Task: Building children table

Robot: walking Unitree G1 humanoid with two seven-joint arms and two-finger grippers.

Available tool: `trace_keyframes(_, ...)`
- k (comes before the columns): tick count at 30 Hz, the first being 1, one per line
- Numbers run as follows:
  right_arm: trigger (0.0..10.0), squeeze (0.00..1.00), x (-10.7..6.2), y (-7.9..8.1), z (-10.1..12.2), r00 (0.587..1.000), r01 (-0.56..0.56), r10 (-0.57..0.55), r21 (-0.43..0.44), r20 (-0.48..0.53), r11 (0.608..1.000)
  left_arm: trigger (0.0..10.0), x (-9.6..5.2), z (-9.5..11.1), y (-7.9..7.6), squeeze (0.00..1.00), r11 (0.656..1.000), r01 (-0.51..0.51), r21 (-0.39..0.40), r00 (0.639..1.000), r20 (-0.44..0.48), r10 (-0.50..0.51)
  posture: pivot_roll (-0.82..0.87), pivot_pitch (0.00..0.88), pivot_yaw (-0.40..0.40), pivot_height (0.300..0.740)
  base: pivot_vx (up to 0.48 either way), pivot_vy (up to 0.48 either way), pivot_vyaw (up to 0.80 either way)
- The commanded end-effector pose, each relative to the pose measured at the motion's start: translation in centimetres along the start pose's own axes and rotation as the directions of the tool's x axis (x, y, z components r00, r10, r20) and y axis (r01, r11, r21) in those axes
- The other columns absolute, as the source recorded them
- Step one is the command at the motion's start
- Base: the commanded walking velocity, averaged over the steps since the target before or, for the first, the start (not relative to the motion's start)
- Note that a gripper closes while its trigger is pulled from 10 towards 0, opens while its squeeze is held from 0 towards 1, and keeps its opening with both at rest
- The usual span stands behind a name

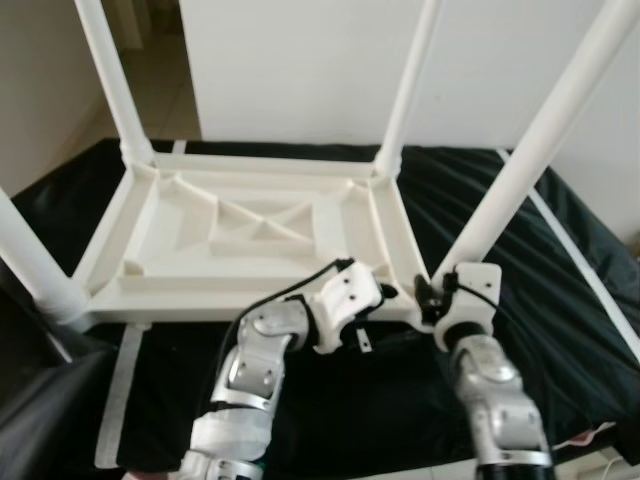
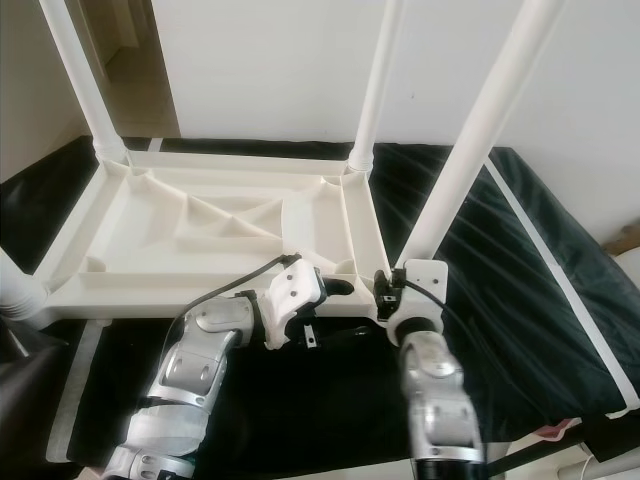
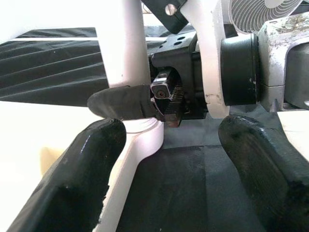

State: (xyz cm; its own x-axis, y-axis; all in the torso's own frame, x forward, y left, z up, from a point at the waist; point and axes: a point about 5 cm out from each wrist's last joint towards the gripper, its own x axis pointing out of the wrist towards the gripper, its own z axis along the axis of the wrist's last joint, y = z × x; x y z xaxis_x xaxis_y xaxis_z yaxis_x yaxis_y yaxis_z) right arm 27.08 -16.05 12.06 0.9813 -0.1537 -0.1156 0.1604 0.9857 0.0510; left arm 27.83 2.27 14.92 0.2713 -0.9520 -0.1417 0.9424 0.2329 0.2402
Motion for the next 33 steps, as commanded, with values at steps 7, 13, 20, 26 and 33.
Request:
trace_keyframes(7,10.0,0.0,-0.6,-0.5,-1.3,0.994,0.07,-0.066,0.039,-0.092,0.997,10.0,-0.1,-1.1,0.5,0.0,0.963,-0.266,-0.045,0.964,-0.033,0.265,-0.01,0.0,-0.081,0.74,0.0,0.0,0.0)
trace_keyframes(13,10.0,0.0,-0.5,0.0,-0.8,0.996,0.042,-0.04,0.025,-0.073,0.999,10.0,-0.2,-1.0,1.0,0.0,0.954,-0.299,-0.024,0.954,-0.04,0.298,-0.01,0.0,-0.081,0.74,0.0,0.0,0.0)
trace_keyframes(20,10.0,0.61,0.0,-0.5,-0.2,0.998,0.036,-0.035,0.008,-0.042,0.999,10.0,-0.2,-0.9,1.4,0.0,0.934,-0.356,0.041,0.933,-0.043,0.357,-0.01,0.0,-0.081,0.74,0.0,0.0,0.0)
trace_keyframes(26,10.0,1.0,0.3,-1.0,0.5,1.0,0.006,-0.006,0.029,-0.005,1.0,10.0,-0.2,-0.8,1.6,0.0,0.921,-0.383,0.067,0.922,-0.037,0.386,-0.01,0.0,-0.08,0.74,0.0,0.0,0.0)
trace_keyframes(33,10.0,1.0,0.0,-1.8,1.1,0.991,-0.125,0.124,0.015,0.057,0.992,10.0,-0.3,-0.9,1.4,0.0,0.924,-0.378,0.06,0.924,-0.038,0.38,-0.01,0.0,-0.077,0.74,0.0,0.0,0.0)
